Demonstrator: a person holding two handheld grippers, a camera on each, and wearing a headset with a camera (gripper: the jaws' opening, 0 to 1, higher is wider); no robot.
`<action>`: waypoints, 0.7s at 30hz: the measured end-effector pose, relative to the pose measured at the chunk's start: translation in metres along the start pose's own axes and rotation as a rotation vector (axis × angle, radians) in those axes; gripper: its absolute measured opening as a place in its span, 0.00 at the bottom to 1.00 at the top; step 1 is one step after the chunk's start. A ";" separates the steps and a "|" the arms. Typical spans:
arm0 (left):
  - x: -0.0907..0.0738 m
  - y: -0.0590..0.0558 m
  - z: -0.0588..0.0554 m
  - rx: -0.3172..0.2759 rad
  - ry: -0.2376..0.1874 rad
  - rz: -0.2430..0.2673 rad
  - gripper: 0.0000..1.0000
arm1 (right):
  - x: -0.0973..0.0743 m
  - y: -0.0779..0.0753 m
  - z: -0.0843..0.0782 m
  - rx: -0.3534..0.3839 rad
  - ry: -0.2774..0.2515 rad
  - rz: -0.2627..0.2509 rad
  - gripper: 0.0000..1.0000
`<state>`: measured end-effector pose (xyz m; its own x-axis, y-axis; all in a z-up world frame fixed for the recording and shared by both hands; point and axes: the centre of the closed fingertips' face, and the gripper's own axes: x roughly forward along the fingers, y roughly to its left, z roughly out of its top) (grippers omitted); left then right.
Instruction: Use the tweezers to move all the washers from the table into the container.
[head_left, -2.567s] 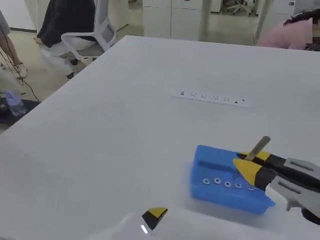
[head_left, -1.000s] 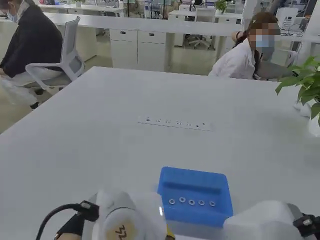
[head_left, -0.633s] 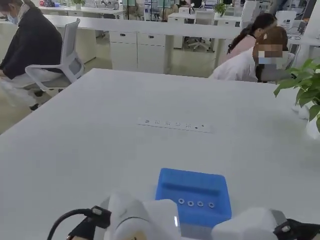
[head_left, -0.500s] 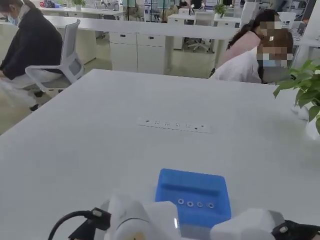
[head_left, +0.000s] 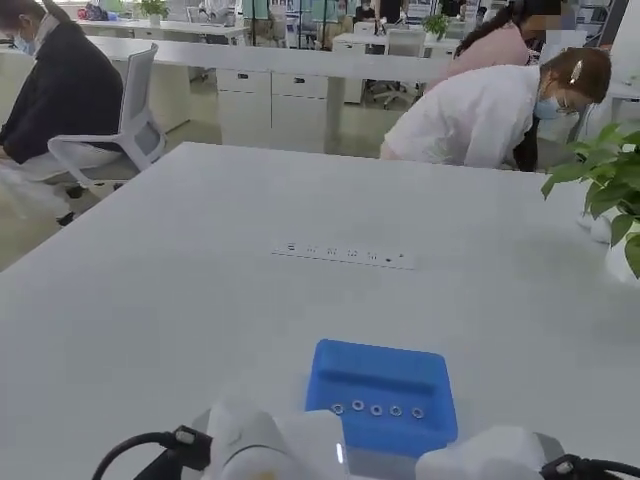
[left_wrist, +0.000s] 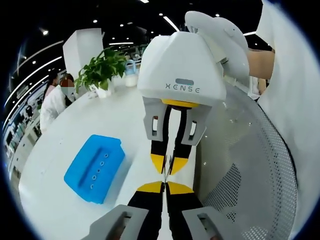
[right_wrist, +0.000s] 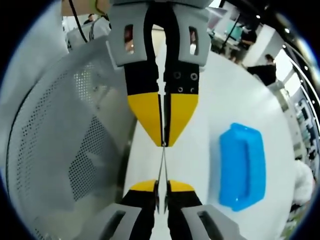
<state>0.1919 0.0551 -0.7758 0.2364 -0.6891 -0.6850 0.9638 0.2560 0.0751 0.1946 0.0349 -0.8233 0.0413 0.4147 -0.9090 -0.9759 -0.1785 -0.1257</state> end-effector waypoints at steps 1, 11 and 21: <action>0.001 0.000 -0.001 0.002 0.004 -0.001 0.00 | 0.001 0.000 0.000 0.003 -0.007 -0.001 0.05; 0.014 -0.001 -0.018 0.034 0.106 -0.045 0.00 | 0.024 0.004 -0.002 0.091 -0.113 -0.021 0.05; 0.017 0.001 -0.043 0.011 0.172 -0.085 0.00 | 0.034 0.000 0.006 0.231 -0.219 -0.047 0.08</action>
<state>0.1917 0.0731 -0.8182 0.1308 -0.5819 -0.8027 0.9808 0.1939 0.0193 0.1946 0.0545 -0.8518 0.0652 0.6041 -0.7942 -0.9979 0.0425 -0.0496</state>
